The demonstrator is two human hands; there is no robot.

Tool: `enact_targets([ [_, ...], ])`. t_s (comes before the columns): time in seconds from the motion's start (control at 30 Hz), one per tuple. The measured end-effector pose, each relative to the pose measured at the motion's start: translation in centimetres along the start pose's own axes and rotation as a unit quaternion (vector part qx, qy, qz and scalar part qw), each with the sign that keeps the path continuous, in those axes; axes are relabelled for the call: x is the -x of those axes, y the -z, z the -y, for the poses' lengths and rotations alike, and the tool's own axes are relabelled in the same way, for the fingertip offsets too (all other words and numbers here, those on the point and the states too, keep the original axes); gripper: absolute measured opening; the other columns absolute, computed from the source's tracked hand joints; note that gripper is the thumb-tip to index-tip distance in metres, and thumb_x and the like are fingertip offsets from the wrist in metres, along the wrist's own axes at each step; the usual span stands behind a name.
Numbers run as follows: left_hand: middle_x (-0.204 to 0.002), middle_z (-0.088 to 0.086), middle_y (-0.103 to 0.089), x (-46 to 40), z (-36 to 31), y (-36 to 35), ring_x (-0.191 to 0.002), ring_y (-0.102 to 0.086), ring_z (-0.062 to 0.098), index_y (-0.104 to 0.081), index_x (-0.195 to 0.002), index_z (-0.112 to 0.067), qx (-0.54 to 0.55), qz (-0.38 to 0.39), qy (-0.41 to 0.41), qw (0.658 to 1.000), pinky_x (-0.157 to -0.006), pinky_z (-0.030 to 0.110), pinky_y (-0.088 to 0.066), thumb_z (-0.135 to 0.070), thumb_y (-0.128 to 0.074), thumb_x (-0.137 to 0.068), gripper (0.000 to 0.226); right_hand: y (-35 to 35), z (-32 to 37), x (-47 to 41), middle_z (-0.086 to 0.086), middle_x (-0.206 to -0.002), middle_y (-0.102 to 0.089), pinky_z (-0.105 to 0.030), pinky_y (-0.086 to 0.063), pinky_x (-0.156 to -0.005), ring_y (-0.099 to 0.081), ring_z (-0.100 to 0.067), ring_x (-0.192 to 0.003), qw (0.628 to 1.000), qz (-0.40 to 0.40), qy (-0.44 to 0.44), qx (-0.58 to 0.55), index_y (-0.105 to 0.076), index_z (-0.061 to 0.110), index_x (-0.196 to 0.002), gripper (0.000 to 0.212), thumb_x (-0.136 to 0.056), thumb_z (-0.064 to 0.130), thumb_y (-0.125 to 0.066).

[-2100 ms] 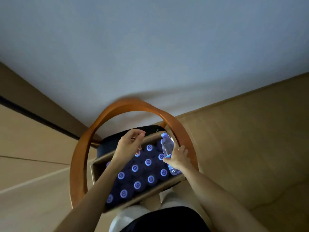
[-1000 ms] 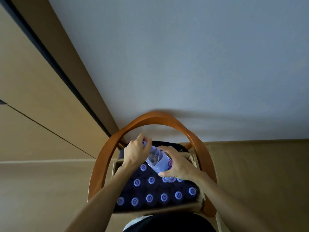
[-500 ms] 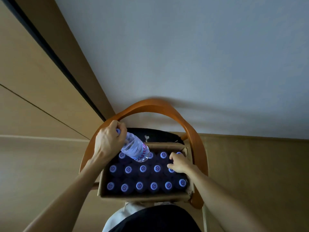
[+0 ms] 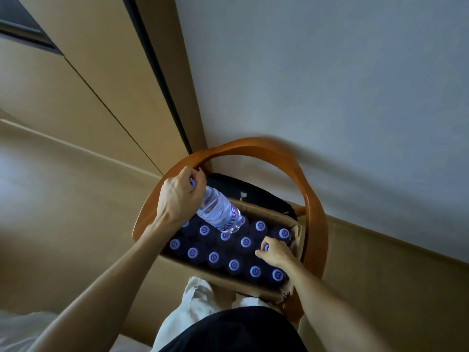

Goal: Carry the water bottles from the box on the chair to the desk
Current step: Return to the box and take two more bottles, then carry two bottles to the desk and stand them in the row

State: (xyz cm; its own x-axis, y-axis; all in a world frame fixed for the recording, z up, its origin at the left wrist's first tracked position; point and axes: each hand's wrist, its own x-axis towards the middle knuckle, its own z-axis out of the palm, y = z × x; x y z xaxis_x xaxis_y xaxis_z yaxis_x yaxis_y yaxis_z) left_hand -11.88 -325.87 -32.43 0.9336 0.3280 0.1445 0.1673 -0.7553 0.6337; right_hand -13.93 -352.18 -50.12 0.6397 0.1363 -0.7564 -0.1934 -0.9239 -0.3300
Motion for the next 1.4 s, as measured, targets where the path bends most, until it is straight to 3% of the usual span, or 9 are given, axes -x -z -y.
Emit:
enact_targets([
  [0.2, -0.043, -0.006, -0.041, 1.4, -1.2, 0.6, -0.040, -0.040, 0.015, -0.032, -0.057, -0.024, -0.017, 0.000, 0.013, 1.000, -0.045, 0.029, -0.034, -0.020, -0.051, -0.092, 0.040, 4.8, 2.6, 1.5, 0.012, -0.080, -0.061, -0.033, -0.039, -0.068, -0.062, -0.017, -0.085, 0.976, -0.153, 0.117, 0.103, -0.051, 0.033, -0.072, 0.039, -0.073, 0.072, -0.050],
  [0.4, -0.052, 0.002, -0.055, 2.0, -1.7, 3.1, -0.051, -0.053, 0.026, -0.047, -0.065, -0.013, -0.010, -0.028, 0.036, 0.999, -0.052, 0.040, -0.047, -0.025, -0.048, -0.090, 0.028, 10.5, 6.3, 4.1, 0.009, -0.068, -0.054, -0.031, -0.033, -0.060, -0.062, -0.019, -0.075, 0.928, -0.210, 0.241, 0.190, -0.046, 0.032, -0.081, 0.035, -0.081, 0.066, -0.053],
  [0.6, -0.055, -0.006, -0.058, 1.6, -1.1, 8.9, -0.051, -0.054, 0.011, -0.050, -0.065, -0.018, -0.020, -0.108, 0.034, 0.993, -0.051, 0.026, -0.039, -0.025, -0.051, -0.090, 0.026, 14.0, 13.5, 7.3, 0.003, -0.076, -0.069, -0.032, -0.035, -0.062, -0.065, -0.027, -0.077, 0.866, -0.301, 0.336, 0.217, -0.045, 0.031, -0.081, 0.027, -0.086, 0.057, -0.046],
  [0.77, -0.055, 0.007, -0.057, 1.0, 0.6, 15.9, -0.057, -0.052, 0.030, -0.056, -0.068, -0.008, -0.032, -0.185, 0.050, 0.981, -0.058, 0.032, -0.044, -0.028, -0.051, -0.093, 0.033, 16.9, 23.2, 10.2, 0.006, -0.066, -0.063, -0.029, -0.034, -0.060, -0.062, -0.024, -0.066, 0.828, -0.349, 0.404, 0.173, -0.045, 0.032, -0.075, 0.026, -0.080, 0.058, -0.047],
  [0.93, -0.043, 0.000, -0.033, 0.9, 3.4, 24.4, -0.046, -0.033, 0.017, -0.047, -0.055, -0.010, -0.050, -0.273, 0.043, 0.960, -0.050, 0.028, -0.033, -0.036, -0.052, -0.096, 0.049, 17.4, 34.6, 14.2, 0.013, -0.057, -0.055, -0.025, -0.034, -0.054, -0.053, -0.015, -0.055, 0.782, -0.374, 0.481, 0.129, -0.045, 0.033, -0.069, 0.024, -0.076, 0.056, -0.043],
  [1.07, -0.050, 0.020, -0.046, 0.7, 7.0, 31.9, -0.050, -0.048, 0.035, -0.050, -0.057, 0.002, -0.046, -0.323, 0.062, 0.943, -0.054, 0.031, -0.038, -0.035, -0.049, -0.098, 0.055, 16.5, 44.1, 17.8, 0.012, -0.062, -0.058, -0.024, -0.037, -0.053, -0.054, -0.016, -0.059, 0.746, -0.376, 0.538, 0.115, -0.050, 0.031, -0.071, 0.023, -0.076, 0.053, -0.047],
  [1.23, -0.047, 0.006, -0.050, 1.1, 11.6, 41.2, -0.042, -0.049, 0.013, -0.058, -0.056, -0.008, -0.070, -0.386, 0.041, 0.919, -0.047, 0.014, -0.035, -0.030, -0.048, -0.098, 0.049, 13.9, 55.8, 22.0, 0.007, -0.068, -0.063, -0.028, -0.036, -0.060, -0.055, -0.022, -0.065, 0.724, -0.380, 0.569, 0.081, -0.052, 0.030, -0.070, 0.019, -0.075, 0.048, -0.051],
  [1.33, -0.054, 0.018, -0.059, 1.2, 14.8, 46.7, -0.049, -0.058, 0.024, -0.066, -0.066, 0.002, -0.094, -0.407, 0.043, 0.908, -0.052, 0.026, -0.045, -0.029, -0.049, -0.099, 0.048, 11.3, 62.5, 24.2, 0.004, -0.075, -0.067, -0.031, -0.043, -0.067, -0.058, -0.025, -0.072, 0.717, -0.370, 0.587, 0.075, -0.054, 0.030, -0.073, 0.019, -0.078, 0.049, -0.051],
  [1.4, -0.052, 0.022, -0.057, 1.4, 17.0, 50.2, -0.046, -0.054, 0.025, -0.062, -0.061, 0.003, -0.111, -0.421, 0.042, 0.899, -0.049, 0.024, -0.041, -0.027, -0.049, -0.099, 0.050, 9.1, 66.6, 25.3, 0.001, -0.078, -0.068, -0.032, -0.044, -0.069, -0.057, -0.026, -0.073, 0.709, -0.363, 0.602, 0.067, -0.054, 0.030, -0.076, 0.019, -0.080, 0.049, -0.052],
])
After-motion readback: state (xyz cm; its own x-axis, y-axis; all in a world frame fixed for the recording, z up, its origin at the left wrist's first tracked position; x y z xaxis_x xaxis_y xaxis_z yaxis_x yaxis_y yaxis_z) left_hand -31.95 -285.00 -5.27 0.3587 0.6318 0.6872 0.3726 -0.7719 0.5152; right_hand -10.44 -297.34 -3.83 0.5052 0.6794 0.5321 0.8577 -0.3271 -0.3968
